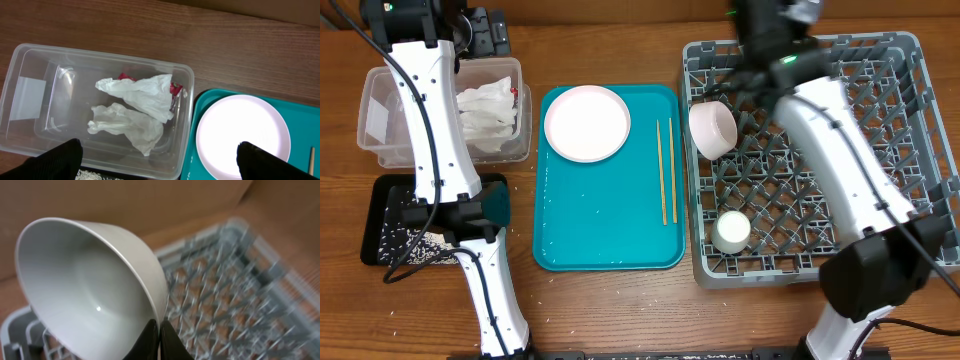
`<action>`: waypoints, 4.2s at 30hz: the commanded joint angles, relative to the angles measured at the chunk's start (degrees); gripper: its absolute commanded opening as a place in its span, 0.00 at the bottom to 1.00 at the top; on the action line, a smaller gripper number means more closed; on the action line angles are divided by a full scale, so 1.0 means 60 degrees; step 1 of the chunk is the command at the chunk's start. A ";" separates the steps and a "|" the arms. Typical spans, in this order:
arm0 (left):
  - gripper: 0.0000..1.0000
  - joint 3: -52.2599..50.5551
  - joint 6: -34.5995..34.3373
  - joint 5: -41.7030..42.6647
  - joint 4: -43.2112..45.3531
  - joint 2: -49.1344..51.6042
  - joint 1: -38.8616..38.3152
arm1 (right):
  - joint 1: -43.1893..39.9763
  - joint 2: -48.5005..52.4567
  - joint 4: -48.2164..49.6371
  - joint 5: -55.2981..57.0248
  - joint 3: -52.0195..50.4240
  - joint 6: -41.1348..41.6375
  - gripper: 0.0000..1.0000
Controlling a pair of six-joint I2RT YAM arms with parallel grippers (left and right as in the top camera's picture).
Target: Sort waste into correct bins and load items into the dishwasher
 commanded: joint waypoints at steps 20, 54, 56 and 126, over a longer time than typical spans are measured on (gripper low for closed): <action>1.00 0.0204 -0.0004 0.0084 0.0007 -0.0240 -0.0076 | 0.1410 0.3126 0.3107 0.5829 0.0109 -0.6098 0.04; 1.00 0.0204 -0.0004 0.0084 0.0007 -0.0240 -0.0076 | 0.0816 0.3756 0.3945 0.5056 0.0095 -0.6073 0.04; 1.00 0.0204 -0.0004 0.0084 0.0007 -0.0240 -0.0076 | 0.0805 0.3756 0.4014 0.5049 0.0095 -0.6160 0.04; 1.00 0.0204 -0.0004 0.0084 0.0007 -0.0240 -0.0076 | 0.1654 0.3916 0.5231 0.5909 -0.0229 -0.8069 0.04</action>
